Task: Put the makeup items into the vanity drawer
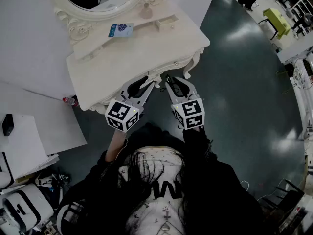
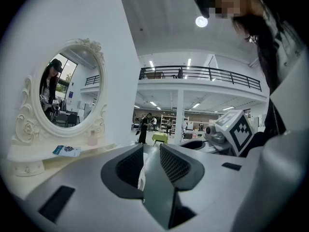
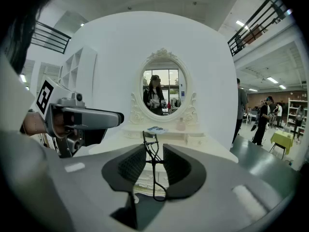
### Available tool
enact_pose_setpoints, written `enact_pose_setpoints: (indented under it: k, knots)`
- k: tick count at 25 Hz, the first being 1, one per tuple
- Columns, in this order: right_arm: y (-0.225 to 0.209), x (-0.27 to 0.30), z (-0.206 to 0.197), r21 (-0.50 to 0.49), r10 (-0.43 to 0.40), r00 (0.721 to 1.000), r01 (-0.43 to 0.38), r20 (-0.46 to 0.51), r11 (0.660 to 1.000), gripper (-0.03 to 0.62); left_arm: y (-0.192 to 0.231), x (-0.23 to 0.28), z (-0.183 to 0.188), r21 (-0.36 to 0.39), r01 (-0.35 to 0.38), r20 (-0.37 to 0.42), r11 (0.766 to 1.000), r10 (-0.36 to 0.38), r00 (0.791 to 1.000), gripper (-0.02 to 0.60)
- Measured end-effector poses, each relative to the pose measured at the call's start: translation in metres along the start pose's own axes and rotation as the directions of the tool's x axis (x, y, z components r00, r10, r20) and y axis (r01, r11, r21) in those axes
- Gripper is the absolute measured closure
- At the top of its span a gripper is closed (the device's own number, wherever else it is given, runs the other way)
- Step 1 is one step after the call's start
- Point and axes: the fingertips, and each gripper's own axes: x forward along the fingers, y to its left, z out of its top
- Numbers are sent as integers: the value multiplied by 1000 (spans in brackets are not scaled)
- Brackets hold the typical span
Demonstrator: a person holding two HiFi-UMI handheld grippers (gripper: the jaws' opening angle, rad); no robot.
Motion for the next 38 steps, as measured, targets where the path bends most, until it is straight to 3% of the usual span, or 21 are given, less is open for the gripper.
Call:
enact_pose_setpoints:
  k: [27,38]
  knots:
    - [10,49,0,55,-47,998,49,-30,997,478,58,0,-20,-25,43,-61,999,-44,997,472]
    - [-45,46,-11,96,-56,998,58,-31,994,479,50,47,-20,-17,35,-90,999,-37,995,472]
